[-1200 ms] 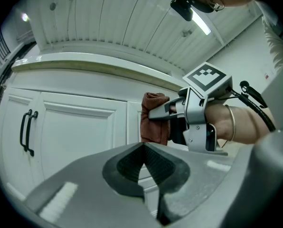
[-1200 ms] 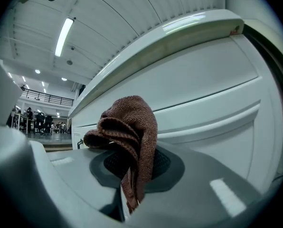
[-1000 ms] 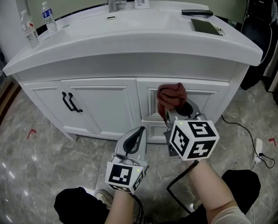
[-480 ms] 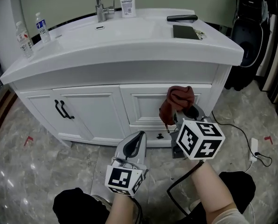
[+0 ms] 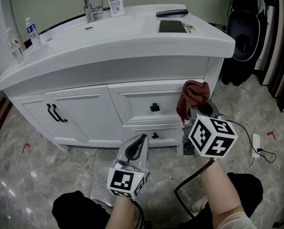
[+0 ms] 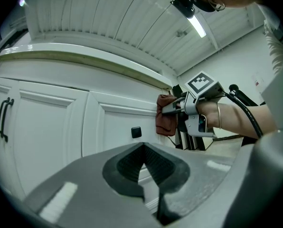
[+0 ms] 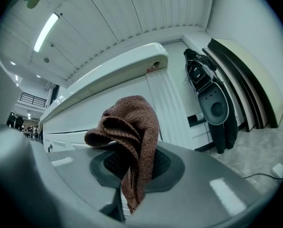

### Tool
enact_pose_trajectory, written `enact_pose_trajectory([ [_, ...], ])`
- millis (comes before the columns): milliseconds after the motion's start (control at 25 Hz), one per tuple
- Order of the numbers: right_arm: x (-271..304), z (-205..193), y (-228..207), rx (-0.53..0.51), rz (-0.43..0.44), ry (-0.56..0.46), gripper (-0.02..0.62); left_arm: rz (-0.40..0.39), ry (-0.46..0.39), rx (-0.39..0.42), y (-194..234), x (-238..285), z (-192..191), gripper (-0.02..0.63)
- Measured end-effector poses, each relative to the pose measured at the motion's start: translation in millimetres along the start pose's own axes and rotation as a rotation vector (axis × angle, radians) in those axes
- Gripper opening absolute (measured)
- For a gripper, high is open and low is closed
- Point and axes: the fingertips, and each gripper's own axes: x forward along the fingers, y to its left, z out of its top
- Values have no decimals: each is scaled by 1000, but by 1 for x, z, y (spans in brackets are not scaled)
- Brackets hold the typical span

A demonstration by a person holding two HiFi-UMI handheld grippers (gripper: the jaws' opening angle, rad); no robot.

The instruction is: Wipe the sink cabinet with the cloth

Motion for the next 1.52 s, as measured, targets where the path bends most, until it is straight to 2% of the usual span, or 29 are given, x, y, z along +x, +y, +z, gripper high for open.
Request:
enact_pose_trajectory([
  [240, -8, -4, -19, 26, -81, -1, 84, 2, 5, -11, 5, -3, -6, 0],
  [320, -10, -10, -14, 38, -78, 6, 83, 13, 1, -14, 11, -5, -5, 0],
  [480, -7, -34, 29, 36, 30, 41, 81, 41, 5, -20, 28, -16, -10, 0],
  [760, 19, -77, 125, 14, 217, 107, 81, 115, 16, -78, 65, -39, -23, 0],
  [1000, 45, -110, 187, -28, 321, 166, 80, 177, 10, -96, 98, -57, -28, 0],
  [1160, 61, -123, 195, -39, 301, 201, 81, 195, 2, -121, 106, -60, -30, 0],
  [1520, 60, -123, 170, -45, 257, 202, 86, 146, 13, -119, 93, -45, -39, 0],
])
